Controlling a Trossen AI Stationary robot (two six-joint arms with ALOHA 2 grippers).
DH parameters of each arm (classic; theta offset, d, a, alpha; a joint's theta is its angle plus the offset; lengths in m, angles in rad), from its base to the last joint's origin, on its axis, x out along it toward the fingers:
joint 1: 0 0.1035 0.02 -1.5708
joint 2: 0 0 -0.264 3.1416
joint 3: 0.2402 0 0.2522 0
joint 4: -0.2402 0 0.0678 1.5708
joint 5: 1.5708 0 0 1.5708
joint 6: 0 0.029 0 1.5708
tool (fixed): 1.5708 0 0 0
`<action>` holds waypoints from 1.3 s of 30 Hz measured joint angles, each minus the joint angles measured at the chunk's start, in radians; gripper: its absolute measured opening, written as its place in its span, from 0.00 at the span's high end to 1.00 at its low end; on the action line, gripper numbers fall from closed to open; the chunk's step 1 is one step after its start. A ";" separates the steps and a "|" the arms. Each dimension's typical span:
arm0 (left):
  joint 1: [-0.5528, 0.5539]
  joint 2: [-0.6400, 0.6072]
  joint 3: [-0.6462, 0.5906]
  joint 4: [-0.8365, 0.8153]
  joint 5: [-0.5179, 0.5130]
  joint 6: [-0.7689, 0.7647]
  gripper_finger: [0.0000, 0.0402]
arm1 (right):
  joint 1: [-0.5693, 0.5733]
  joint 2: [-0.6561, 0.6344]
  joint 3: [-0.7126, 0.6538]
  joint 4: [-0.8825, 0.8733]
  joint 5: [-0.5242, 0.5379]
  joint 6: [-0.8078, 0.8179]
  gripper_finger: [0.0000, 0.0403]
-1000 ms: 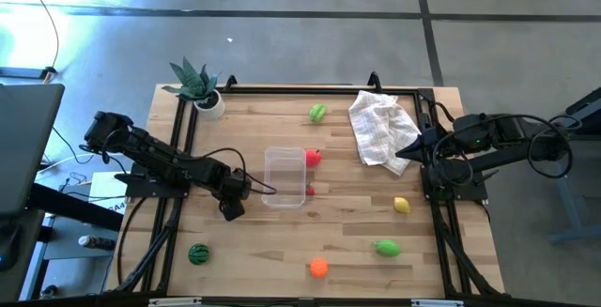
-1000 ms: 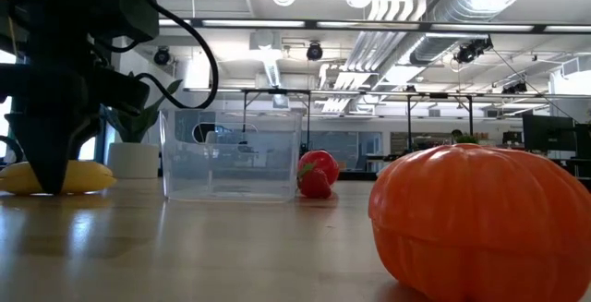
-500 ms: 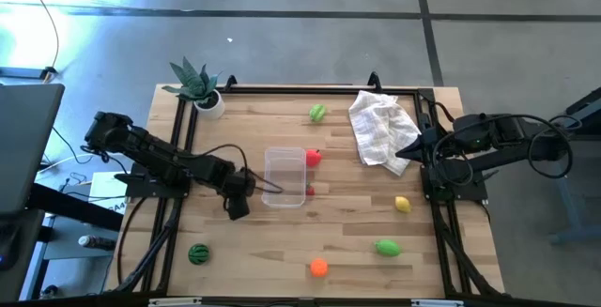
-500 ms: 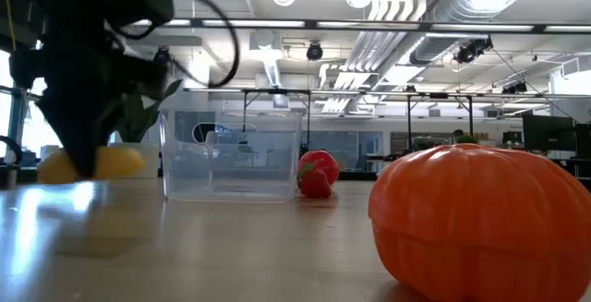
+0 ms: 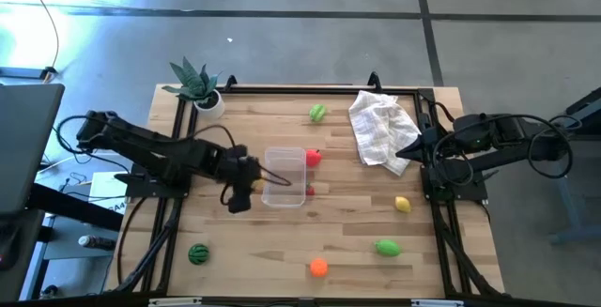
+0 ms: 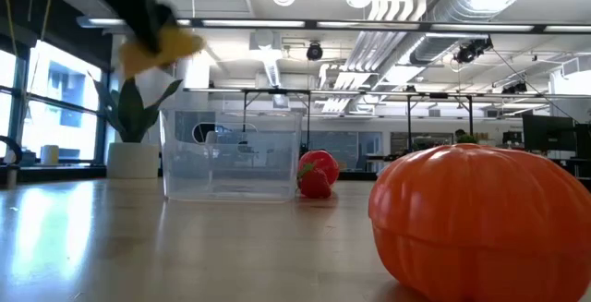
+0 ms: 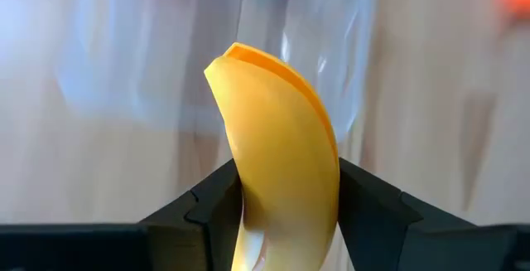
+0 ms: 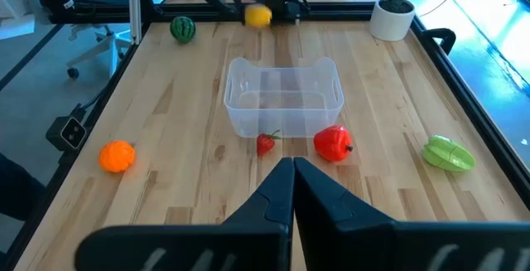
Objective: Pick and placing Produce into tupperware
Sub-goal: Put the banana into the bin
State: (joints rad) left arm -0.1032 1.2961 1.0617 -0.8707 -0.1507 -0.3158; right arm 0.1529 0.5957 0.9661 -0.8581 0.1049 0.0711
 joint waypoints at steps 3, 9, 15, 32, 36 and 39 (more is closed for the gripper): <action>0.049 0.000 0.118 0.001 -0.006 0.129 0.59 | 0.000 0.000 0.000 0.000 0.000 0.000 1.00; 0.201 0.028 0.300 -0.039 0.029 0.350 0.59 | 0.000 0.000 0.000 0.000 0.000 0.000 1.00; 0.346 0.175 0.412 -0.089 0.162 0.570 0.59 | 0.000 0.000 0.000 0.000 0.000 0.000 1.00; 0.373 0.593 0.489 -0.218 0.277 0.783 0.59 | 0.000 0.000 0.000 0.001 0.000 0.000 1.00; 0.361 0.635 0.488 -0.203 0.271 0.783 0.59 | 0.000 0.000 0.000 0.001 0.000 0.000 1.00; 0.348 0.661 0.487 -0.169 0.274 0.779 0.59 | 0.000 0.000 0.000 0.001 0.000 0.000 1.00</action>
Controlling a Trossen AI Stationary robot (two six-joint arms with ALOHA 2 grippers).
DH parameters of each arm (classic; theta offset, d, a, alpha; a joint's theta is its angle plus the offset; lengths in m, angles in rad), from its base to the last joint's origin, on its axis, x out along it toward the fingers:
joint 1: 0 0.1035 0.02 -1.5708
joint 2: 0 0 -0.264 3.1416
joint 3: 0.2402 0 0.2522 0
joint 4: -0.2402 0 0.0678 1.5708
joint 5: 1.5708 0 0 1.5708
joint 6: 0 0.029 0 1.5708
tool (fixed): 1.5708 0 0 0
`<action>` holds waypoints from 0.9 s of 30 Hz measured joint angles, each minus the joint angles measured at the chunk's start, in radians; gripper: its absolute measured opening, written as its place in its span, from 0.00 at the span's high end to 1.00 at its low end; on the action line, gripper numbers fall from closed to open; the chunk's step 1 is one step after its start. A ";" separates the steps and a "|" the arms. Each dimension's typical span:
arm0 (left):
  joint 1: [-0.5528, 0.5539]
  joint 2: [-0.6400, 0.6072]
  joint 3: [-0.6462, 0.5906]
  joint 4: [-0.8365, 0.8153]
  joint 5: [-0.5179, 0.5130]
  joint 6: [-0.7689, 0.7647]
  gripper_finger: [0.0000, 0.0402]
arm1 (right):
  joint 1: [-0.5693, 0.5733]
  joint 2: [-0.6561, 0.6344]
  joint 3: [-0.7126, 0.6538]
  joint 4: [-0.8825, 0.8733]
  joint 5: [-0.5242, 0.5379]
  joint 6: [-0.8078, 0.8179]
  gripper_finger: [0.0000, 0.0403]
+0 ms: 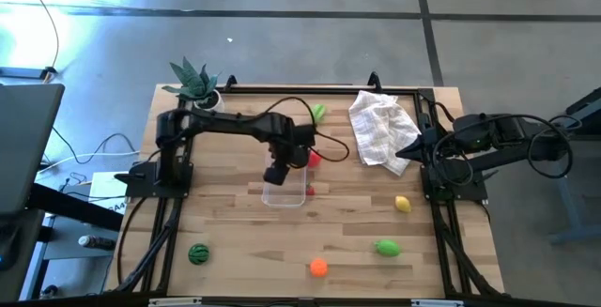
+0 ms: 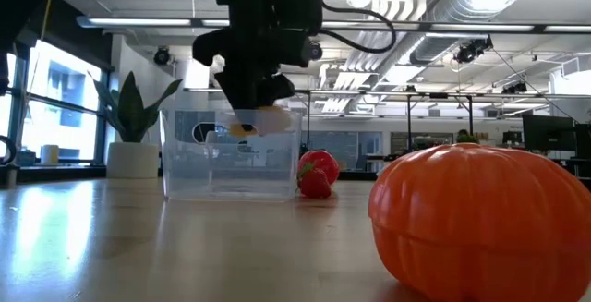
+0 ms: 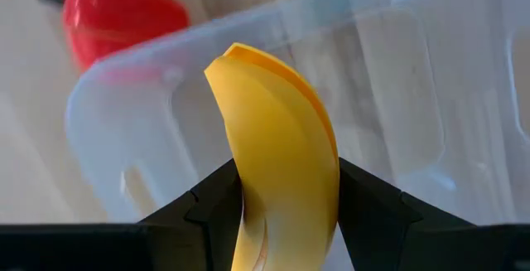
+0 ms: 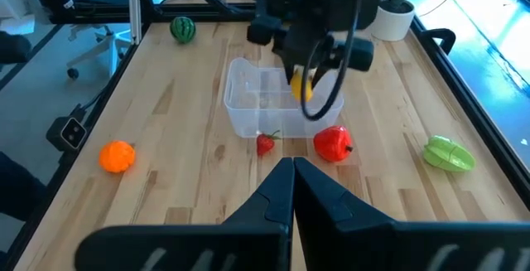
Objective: Pick and placing Produce into tupperware
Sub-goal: Put the banana into the bin
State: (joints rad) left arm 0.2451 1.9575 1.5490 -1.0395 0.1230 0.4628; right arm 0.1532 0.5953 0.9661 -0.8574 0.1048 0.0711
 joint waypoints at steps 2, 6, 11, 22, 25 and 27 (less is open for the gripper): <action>-0.001 0.015 0.000 0.003 0.000 -0.005 0.59 | 0.000 0.000 0.000 0.000 0.000 0.000 1.00; -0.005 0.042 -0.009 0.008 -0.008 -0.014 0.59 | 0.000 0.000 0.000 0.000 0.000 0.000 1.00; -0.002 0.042 -0.079 0.067 -0.014 -0.040 0.59 | 0.000 0.000 0.000 0.000 0.000 0.000 1.00; -0.010 0.042 -0.151 0.136 -0.075 -0.086 0.59 | 0.000 0.000 0.000 0.000 0.000 0.000 1.00; -0.011 0.042 -0.151 0.147 -0.087 -0.086 0.59 | 0.000 0.000 0.000 0.000 0.000 0.000 1.00; -0.011 0.042 -0.151 0.155 -0.087 -0.086 0.59 | 0.000 0.000 0.000 0.000 0.000 0.000 1.00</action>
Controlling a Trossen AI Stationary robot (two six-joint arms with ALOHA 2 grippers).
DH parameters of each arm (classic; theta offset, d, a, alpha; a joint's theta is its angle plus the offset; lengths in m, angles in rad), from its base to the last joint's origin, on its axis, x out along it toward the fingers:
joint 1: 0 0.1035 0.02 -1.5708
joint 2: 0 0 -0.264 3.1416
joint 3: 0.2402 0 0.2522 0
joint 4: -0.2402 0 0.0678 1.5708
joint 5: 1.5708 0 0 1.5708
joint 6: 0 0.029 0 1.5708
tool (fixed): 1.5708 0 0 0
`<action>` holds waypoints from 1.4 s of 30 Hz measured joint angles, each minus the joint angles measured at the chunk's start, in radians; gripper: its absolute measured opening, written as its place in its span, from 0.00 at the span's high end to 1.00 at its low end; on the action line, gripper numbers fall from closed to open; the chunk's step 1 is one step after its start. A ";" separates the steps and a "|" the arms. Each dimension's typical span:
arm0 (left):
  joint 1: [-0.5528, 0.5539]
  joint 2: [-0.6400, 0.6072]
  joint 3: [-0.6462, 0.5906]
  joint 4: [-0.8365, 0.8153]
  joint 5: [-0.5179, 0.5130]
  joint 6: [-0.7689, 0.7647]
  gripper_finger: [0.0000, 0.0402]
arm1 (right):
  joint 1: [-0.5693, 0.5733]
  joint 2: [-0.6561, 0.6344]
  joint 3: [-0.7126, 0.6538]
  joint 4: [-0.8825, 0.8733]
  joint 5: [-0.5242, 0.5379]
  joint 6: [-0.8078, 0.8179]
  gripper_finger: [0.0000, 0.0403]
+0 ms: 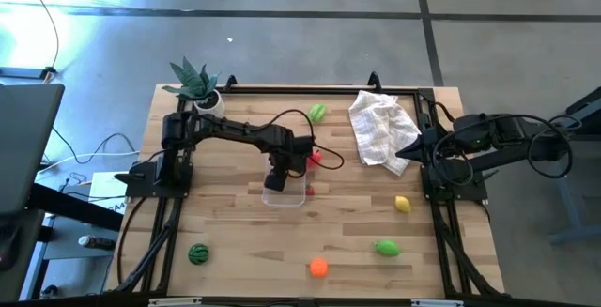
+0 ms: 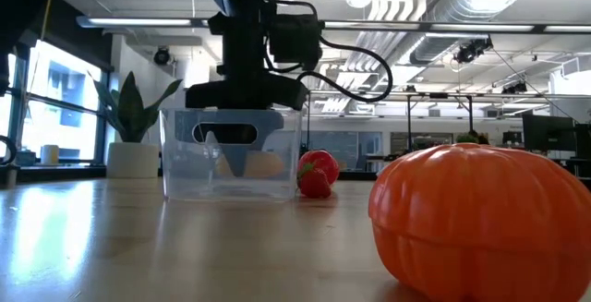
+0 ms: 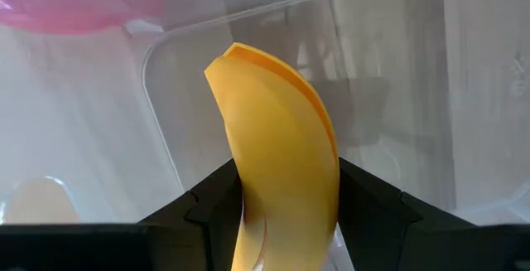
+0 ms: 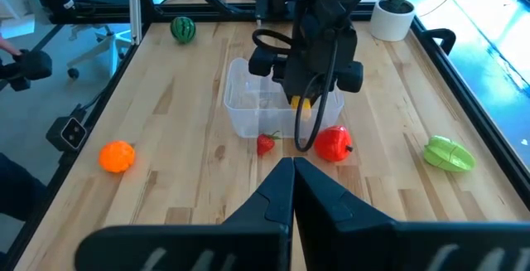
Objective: Pick and placing Produce into tupperware
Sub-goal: Put the banana into the bin
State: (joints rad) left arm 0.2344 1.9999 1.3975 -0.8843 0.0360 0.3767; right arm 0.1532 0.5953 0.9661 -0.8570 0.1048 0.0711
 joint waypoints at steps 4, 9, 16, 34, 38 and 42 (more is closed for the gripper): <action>0.001 0.000 0.000 0.002 0.002 0.001 0.59 | 0.000 0.000 0.000 0.000 0.000 0.000 1.00; 0.001 0.006 0.000 0.009 0.006 0.008 0.59 | 0.000 0.000 0.000 0.000 0.000 0.000 1.00; 0.001 0.029 0.001 0.022 0.014 0.001 0.59 | 0.000 0.000 0.000 0.000 0.000 0.000 1.00; 0.001 0.031 0.001 0.026 0.016 0.008 0.59 | 0.000 0.000 0.000 0.000 0.000 0.000 1.00; 0.001 0.031 0.001 0.027 0.024 0.003 0.59 | 0.000 0.000 0.000 0.000 0.000 0.000 1.00; 0.001 0.031 0.001 0.028 0.032 -0.004 0.59 | 0.000 0.000 0.000 0.000 0.000 0.000 1.00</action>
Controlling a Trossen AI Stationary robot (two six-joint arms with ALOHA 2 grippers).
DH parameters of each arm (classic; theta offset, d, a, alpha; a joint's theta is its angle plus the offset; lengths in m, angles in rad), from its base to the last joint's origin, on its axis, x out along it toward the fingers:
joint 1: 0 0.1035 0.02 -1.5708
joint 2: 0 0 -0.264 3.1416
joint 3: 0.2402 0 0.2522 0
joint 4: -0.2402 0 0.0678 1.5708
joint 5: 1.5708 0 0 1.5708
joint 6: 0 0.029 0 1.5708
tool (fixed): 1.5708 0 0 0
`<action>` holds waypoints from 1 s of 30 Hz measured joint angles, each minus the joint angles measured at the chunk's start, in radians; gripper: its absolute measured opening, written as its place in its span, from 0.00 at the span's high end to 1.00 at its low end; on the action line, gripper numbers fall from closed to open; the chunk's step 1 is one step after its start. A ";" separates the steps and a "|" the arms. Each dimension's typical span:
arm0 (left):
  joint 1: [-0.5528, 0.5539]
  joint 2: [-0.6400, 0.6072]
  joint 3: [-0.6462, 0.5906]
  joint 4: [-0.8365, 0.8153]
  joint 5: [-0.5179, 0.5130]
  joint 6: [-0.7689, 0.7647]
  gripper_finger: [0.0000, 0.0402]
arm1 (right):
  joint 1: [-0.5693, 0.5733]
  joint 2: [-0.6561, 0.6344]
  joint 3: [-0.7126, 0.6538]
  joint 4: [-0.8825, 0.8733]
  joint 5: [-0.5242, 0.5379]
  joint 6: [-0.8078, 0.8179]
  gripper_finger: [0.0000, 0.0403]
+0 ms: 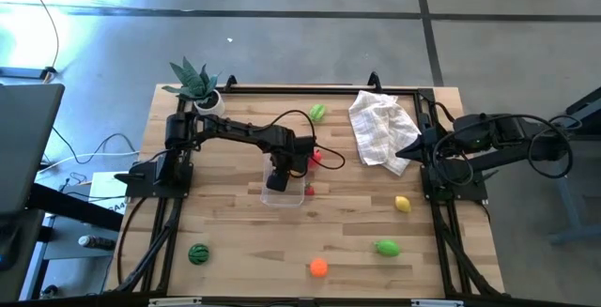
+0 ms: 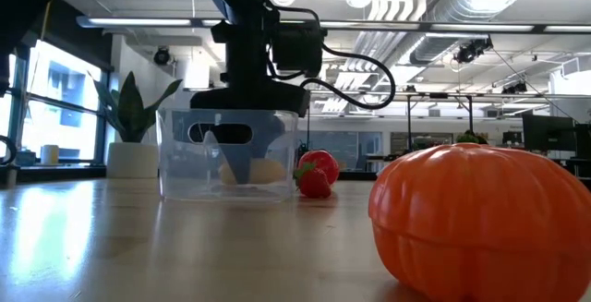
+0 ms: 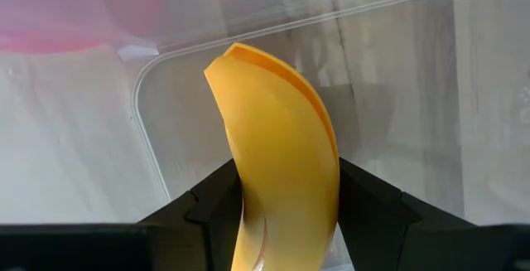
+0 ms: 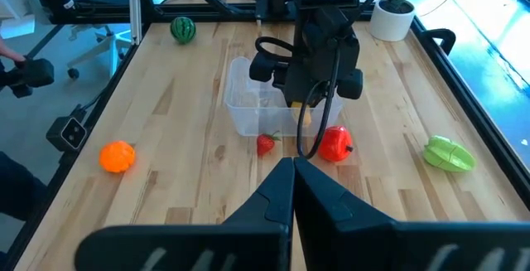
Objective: Pick and placing Produce into tupperware
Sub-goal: Put the banana into the bin, then put the watermelon into the bin
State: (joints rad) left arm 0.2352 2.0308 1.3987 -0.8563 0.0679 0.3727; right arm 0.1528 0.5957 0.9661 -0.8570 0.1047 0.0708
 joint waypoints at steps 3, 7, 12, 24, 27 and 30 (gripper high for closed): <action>0.000 0.000 0.000 0.000 0.010 -0.003 0.59 | 0.000 0.000 0.000 0.000 0.000 0.000 1.00; 0.000 0.000 0.000 0.001 0.016 -0.012 0.56 | 0.000 0.000 0.000 0.000 0.000 0.000 1.00; 0.000 0.000 0.001 0.000 0.019 -0.039 0.46 | 0.000 0.000 0.000 0.000 0.000 0.000 1.00; -0.001 -0.002 0.106 -0.099 0.016 -0.065 0.41 | 0.000 0.000 0.000 0.000 0.000 0.000 1.00; -0.001 -0.002 0.149 -0.145 0.014 -0.065 0.42 | 0.000 0.000 0.000 0.000 0.000 0.000 1.00; -0.001 -0.002 0.189 -0.230 0.013 -0.067 0.42 | 0.000 0.000 0.000 0.000 0.000 0.000 1.00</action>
State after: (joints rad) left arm 0.2344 2.0285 1.5879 -1.0863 0.0811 0.3061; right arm 0.1532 0.5955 0.9661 -0.8568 0.1049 0.0709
